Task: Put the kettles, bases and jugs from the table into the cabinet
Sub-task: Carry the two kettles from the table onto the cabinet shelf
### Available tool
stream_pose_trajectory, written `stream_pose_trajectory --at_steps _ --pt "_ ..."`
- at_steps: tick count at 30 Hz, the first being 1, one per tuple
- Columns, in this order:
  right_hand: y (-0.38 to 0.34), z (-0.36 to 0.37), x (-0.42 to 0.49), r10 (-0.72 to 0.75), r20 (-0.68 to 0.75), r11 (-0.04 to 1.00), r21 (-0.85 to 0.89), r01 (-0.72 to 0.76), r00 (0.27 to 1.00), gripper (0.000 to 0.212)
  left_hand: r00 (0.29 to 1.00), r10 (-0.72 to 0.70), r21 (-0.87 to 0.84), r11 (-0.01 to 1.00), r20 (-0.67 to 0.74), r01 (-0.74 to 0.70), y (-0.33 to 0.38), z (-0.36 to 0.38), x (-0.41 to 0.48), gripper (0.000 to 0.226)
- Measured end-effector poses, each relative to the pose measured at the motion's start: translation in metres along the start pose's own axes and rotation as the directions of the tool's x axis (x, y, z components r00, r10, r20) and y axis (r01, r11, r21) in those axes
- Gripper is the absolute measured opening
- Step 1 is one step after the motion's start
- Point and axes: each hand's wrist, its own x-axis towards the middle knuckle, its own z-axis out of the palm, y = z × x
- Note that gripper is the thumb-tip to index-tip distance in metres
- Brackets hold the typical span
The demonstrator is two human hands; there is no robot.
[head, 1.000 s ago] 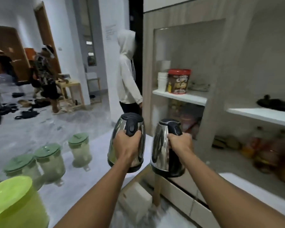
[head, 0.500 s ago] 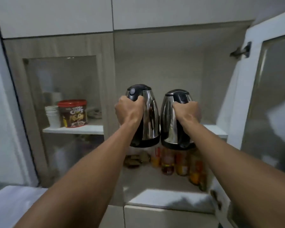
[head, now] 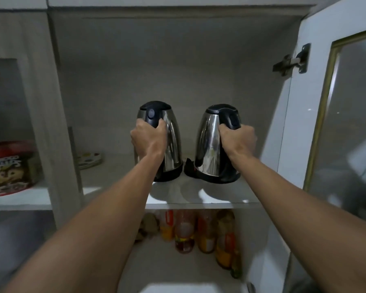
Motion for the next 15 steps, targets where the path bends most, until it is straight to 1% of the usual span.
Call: stream_pose_trajectory --at_steps 3,8,13,15 --pt "0.013 0.026 0.024 -0.012 0.032 1.0 0.006 0.012 0.999 0.022 1.0 0.002 0.022 1.0 -0.007 -0.002 -0.018 0.026 0.021 0.036" --pt "0.037 0.078 0.063 0.009 0.005 1.0 -0.026 -0.009 1.0 0.02 1.0 -0.016 0.033 0.999 0.02 0.016 -0.056 0.069 0.061 0.039" --pt "0.06 0.128 0.097 0.082 0.021 0.994 -0.068 -0.081 0.996 0.031 0.995 -0.021 0.054 0.998 0.098 0.016 -0.087 0.107 0.089 0.039" --pt "0.071 0.143 0.108 0.107 0.03 0.991 -0.089 -0.104 0.994 0.03 0.992 -0.034 0.057 0.998 0.119 0.027 -0.094 0.12 0.099 0.042"
